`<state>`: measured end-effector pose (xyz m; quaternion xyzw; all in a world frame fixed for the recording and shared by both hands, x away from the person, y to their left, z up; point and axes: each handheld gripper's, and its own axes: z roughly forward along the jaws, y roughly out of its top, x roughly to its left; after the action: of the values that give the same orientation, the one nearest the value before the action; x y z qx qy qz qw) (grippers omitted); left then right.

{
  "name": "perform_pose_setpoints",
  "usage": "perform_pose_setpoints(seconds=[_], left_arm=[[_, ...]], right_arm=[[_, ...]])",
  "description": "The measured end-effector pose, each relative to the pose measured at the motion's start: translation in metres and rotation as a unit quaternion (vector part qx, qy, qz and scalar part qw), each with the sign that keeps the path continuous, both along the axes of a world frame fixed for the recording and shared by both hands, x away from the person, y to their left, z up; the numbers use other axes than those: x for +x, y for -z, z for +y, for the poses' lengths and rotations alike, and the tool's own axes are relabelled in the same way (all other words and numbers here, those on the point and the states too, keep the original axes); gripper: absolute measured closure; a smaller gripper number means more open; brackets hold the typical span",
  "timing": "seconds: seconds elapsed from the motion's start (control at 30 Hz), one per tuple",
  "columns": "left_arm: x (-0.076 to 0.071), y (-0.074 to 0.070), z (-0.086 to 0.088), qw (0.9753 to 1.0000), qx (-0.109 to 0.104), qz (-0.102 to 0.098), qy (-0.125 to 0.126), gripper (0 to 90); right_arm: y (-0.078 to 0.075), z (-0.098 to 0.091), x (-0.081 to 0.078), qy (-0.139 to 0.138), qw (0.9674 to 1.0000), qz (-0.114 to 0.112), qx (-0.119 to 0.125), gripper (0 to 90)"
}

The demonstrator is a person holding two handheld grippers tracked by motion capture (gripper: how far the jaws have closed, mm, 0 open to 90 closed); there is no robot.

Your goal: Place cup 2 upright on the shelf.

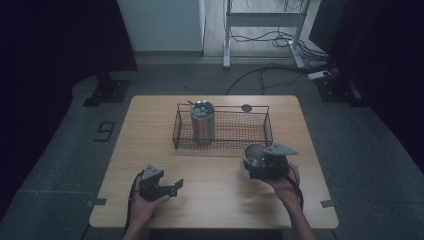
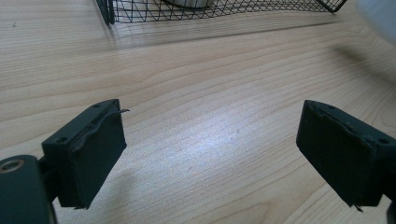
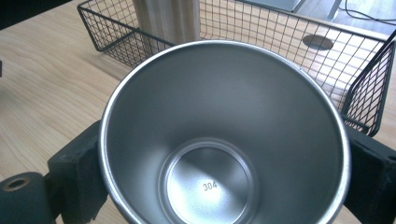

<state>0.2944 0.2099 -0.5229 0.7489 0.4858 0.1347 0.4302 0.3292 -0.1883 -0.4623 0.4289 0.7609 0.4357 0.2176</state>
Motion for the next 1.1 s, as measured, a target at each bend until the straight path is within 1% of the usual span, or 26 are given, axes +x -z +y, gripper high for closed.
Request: perform_pose_setpoints(seconds=[0.4,0.47,0.5,0.63,0.67,0.73,0.8,0.93,1.0,1.1], left_arm=[[-0.001,-0.001,-0.001,1.0,-0.001,-0.001,0.003,8.1],[0.0,-0.001,0.0,1.0,-0.002,0.0,0.003,8.1],[0.0,-0.001,0.0,1.0,-0.002,0.0,0.003,8.1],[0.0,0.0,0.0,1.0,-0.003,-0.001,0.002,8.1],[0.0,-0.001,0.001,1.0,-0.003,-0.001,0.002,8.1],[0.0,-0.001,0.001,1.0,-0.004,-0.001,0.002,8.1],[-0.001,-0.001,0.001,1.0,-0.005,-0.001,0.002,8.1],[-0.001,-0.001,0.0,1.0,-0.003,-0.001,0.003,8.1],[-0.001,0.0,0.0,1.0,-0.003,-0.001,0.003,8.1],[0.0,0.0,0.0,1.0,-0.004,0.0,0.003,8.1]], right_arm=[[-0.023,-0.003,0.002,-0.001,0.9999,-0.012,0.006,6.6],[-0.028,-0.001,0.004,-0.005,0.9999,-0.015,0.001,6.6],[-0.028,-0.001,0.004,-0.005,0.9999,-0.015,0.001,6.6],[-0.04,0.003,0.007,-0.015,0.9996,-0.022,0.005,6.6],[-0.04,0.003,0.007,-0.015,0.9996,-0.022,0.005,6.6],[-0.046,0.004,0.009,-0.018,0.9995,-0.024,0.006,6.6],[-0.048,0.004,0.01,-0.019,0.9995,-0.025,0.006,6.6],[-0.056,0.005,0.015,-0.022,0.9994,-0.025,0.008,6.6],[-0.061,0.004,0.017,-0.022,0.9993,-0.029,0.007,6.6],[-0.064,0.004,0.019,-0.024,0.9992,-0.029,0.009,6.6]])
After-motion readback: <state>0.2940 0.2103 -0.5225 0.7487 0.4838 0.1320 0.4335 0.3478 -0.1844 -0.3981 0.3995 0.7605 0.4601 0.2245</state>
